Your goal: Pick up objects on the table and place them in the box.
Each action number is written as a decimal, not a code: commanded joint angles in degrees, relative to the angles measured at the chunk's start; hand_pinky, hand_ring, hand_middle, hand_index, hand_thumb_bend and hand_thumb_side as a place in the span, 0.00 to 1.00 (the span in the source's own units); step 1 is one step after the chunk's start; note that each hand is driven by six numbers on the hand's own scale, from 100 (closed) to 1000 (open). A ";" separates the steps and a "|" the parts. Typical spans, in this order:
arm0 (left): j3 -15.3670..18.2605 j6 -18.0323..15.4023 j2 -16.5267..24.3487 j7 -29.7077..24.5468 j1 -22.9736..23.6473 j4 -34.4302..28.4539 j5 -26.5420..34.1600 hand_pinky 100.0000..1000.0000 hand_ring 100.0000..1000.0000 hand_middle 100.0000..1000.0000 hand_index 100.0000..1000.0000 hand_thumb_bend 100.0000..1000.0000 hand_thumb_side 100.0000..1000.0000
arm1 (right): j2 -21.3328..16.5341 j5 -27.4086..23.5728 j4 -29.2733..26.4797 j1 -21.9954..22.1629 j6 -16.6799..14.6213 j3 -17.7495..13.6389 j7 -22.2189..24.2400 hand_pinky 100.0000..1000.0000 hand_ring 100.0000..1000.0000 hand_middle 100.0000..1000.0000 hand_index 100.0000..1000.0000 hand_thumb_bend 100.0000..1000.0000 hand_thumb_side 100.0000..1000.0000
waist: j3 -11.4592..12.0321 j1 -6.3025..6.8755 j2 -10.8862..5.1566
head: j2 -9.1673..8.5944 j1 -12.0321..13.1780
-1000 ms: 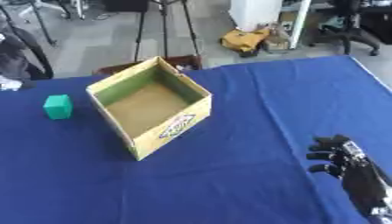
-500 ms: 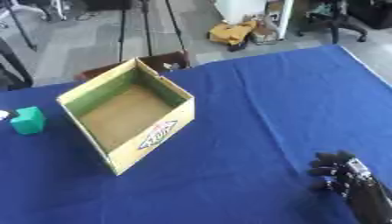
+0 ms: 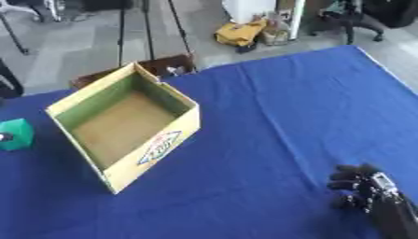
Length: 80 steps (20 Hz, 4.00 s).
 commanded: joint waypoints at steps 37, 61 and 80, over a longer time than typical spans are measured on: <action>5.57 -9.48 -5.37 1.35 -4.18 -7.56 -28.33 0.26 0.17 0.12 0.34 0.31 0.00 | -0.49 0.68 1.58 1.30 0.48 -0.58 -0.32 0.55 0.69 0.64 0.79 0.00 0.96 | 1.78 -1.31 -3.10 | -0.88 4.26; -0.93 -9.76 -28.05 -0.61 -12.23 -4.13 -36.60 0.40 0.32 0.27 0.48 0.30 0.04 | 0.01 -0.22 1.80 0.51 0.95 0.30 0.83 0.55 0.69 0.64 0.79 0.00 0.96 | -1.31 -1.40 -4.76 | -1.63 4.75; 3.96 -1.40 -18.15 14.40 6.48 -41.32 17.12 0.63 0.57 0.57 0.70 0.32 0.87 | 0.26 -0.67 1.84 2.05 0.86 -1.00 -0.39 0.55 0.69 0.64 0.79 0.00 0.96 | 6.11 -3.15 -6.08 | 0.23 0.63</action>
